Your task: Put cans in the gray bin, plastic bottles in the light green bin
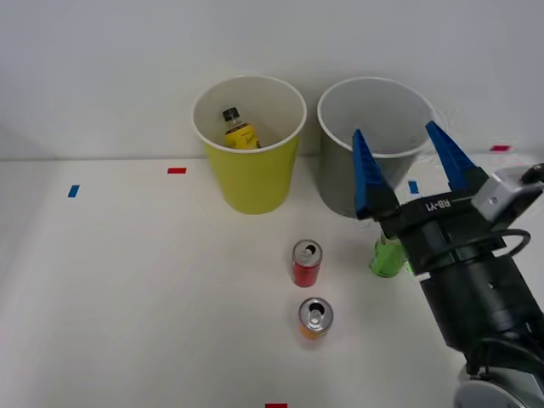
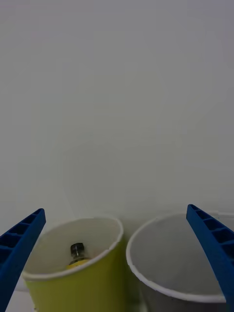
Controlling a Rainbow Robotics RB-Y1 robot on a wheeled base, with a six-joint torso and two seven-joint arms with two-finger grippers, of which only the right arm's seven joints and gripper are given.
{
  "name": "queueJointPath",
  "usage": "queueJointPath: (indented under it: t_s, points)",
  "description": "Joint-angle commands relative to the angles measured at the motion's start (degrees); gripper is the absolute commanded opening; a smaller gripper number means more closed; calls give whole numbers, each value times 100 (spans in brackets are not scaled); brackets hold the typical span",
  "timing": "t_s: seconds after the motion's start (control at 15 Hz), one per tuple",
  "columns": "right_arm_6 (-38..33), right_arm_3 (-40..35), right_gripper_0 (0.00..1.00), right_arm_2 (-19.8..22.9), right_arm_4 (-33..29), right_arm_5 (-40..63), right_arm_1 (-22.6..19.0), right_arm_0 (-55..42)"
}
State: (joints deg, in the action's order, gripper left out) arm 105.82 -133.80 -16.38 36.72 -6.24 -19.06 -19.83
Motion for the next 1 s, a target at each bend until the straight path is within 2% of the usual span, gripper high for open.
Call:
queueJointPath:
  t_s: [0.07,0.2,0.33,0.47,0.6,0.73,0.87,1.0]
  points:
    - [44,-551,100,381,-33,-246,-476,-1076]
    - [88,-542,100,539,-42,-316,-476,-1445]
    - [124,-542,100,627,-60,-307,-204,-1823]
    - [97,-524,100,742,-25,-272,-107,-2218]
    - [71,-524,100,733,37,-70,139,-2499]
    - [106,-516,100,733,37,264,561,-2693]
    - [124,-164,100,654,-33,79,895,-2781]
    - [167,354,100,618,-86,-395,1018,-2728]
